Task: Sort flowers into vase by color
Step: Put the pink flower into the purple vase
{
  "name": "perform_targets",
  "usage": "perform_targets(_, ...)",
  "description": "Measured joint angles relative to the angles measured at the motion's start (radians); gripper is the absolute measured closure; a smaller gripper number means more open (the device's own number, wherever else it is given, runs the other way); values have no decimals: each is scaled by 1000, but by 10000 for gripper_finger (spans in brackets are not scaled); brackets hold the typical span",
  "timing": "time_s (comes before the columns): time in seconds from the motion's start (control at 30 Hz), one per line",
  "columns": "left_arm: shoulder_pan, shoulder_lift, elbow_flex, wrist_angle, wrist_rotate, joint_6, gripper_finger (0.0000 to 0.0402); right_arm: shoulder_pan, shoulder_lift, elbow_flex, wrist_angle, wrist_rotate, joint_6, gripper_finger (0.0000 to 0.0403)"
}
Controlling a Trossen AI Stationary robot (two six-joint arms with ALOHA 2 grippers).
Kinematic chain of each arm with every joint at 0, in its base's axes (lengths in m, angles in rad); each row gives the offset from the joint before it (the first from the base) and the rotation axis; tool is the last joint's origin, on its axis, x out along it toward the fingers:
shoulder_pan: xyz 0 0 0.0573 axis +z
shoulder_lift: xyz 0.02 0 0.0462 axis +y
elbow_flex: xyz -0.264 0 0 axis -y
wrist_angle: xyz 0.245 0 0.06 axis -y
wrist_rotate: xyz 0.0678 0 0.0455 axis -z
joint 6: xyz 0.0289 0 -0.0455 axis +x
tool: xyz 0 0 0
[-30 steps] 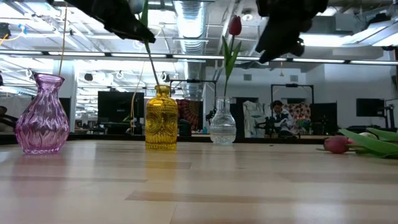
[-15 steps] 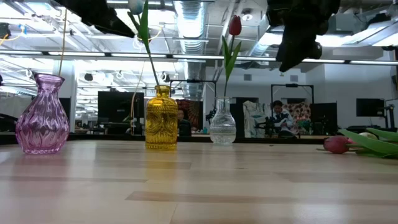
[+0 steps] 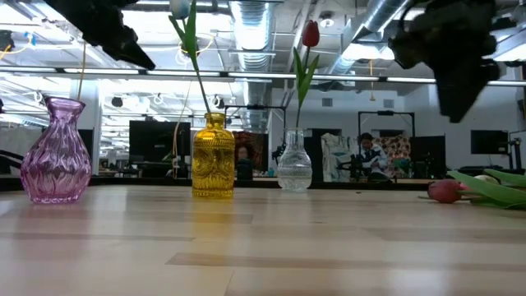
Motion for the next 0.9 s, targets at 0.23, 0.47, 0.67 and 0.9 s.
perform_targets(0.23,0,4,-48,53,15,-14,218,81,58,-9,-64,-12,121,205)
perform_targets(0.47,0,12,-48,56,16,-21,218,115,165,-9,-133,-27,169,205)
perform_targets(0.67,0,12,-48,58,16,-21,218,114,248,-9,-162,-29,167,208)
perform_targets(0.9,0,12,-48,58,16,-21,218,113,312,-9,-186,-29,167,231)
